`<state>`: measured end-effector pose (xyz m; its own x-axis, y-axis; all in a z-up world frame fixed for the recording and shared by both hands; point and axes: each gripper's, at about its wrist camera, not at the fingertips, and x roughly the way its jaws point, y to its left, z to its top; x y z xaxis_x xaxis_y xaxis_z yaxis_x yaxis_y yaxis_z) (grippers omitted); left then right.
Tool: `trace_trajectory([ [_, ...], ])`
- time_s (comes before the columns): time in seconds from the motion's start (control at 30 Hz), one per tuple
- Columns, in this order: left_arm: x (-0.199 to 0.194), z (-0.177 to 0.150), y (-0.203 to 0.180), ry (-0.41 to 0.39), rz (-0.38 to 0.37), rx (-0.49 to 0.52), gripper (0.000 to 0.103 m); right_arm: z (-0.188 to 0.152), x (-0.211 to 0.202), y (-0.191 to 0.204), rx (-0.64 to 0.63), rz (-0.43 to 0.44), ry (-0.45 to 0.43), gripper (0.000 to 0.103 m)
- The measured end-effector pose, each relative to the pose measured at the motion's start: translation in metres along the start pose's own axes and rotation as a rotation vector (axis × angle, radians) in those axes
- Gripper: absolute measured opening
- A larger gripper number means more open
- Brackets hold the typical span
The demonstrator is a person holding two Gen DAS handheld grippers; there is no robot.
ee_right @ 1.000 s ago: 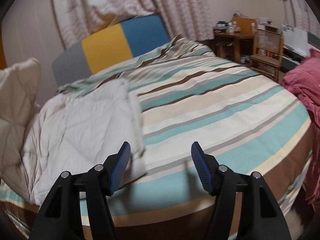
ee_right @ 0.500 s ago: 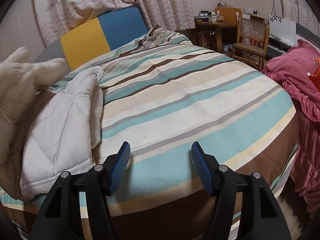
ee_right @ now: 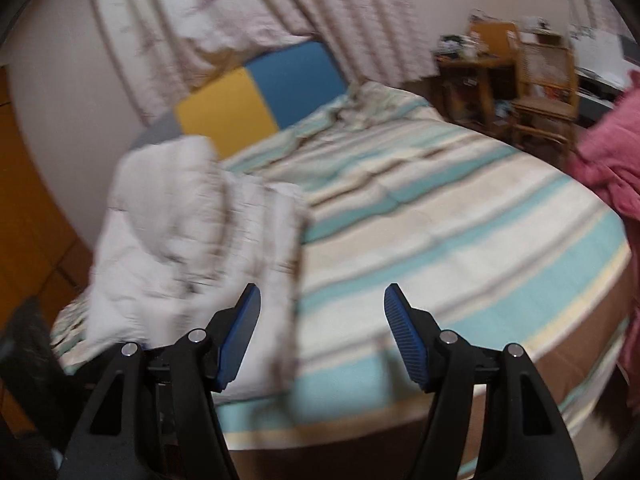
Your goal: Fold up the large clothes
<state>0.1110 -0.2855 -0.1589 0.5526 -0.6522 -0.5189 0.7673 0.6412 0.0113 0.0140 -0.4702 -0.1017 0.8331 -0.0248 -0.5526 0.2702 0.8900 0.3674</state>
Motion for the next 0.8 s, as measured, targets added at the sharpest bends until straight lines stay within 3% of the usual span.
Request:
trace_trajectory([
  [0.13,-0.004,-0.001,-0.004,-0.008,0.019,0.023,0.032,0.01,0.02,0.029,-0.067,0.061,0.068,0.064],
  [0.27,-0.012,-0.005,-0.006,0.006,0.047,0.039,0.033,0.01,0.048,0.037,-0.141,-0.034,0.159,0.063],
  [0.33,-0.019,-0.009,-0.007,0.013,0.053,0.058,0.035,0.005,0.06,0.034,-0.121,-0.014,0.211,0.063],
  [0.4,-0.027,-0.014,-0.006,0.008,0.053,0.055,0.038,0.001,0.064,0.034,-0.107,-0.004,0.217,0.063],
  [0.57,-0.045,-0.02,0.006,0.03,0.016,-0.017,0.038,-0.011,0.071,0.047,-0.189,-0.079,0.228,0.063],
  [0.6,-0.049,-0.019,0.008,0.031,0.0,-0.032,0.04,-0.012,0.072,0.045,-0.189,-0.088,0.232,0.063],
  [0.63,-0.057,-0.02,0.013,0.016,-0.044,-0.063,0.057,-0.014,0.075,0.044,-0.189,-0.099,0.241,0.063],
  [0.67,-0.067,-0.021,0.018,-0.027,-0.126,-0.107,0.067,-0.016,0.076,0.042,-0.188,-0.103,0.244,0.063],
  [0.7,-0.079,-0.023,0.022,-0.053,-0.136,-0.133,0.08,-0.018,0.077,0.04,-0.177,-0.1,0.245,0.063],
  [0.8,-0.107,-0.02,0.056,-0.158,-0.067,-0.237,0.083,-0.019,0.074,0.036,-0.168,-0.095,0.24,0.063],
])
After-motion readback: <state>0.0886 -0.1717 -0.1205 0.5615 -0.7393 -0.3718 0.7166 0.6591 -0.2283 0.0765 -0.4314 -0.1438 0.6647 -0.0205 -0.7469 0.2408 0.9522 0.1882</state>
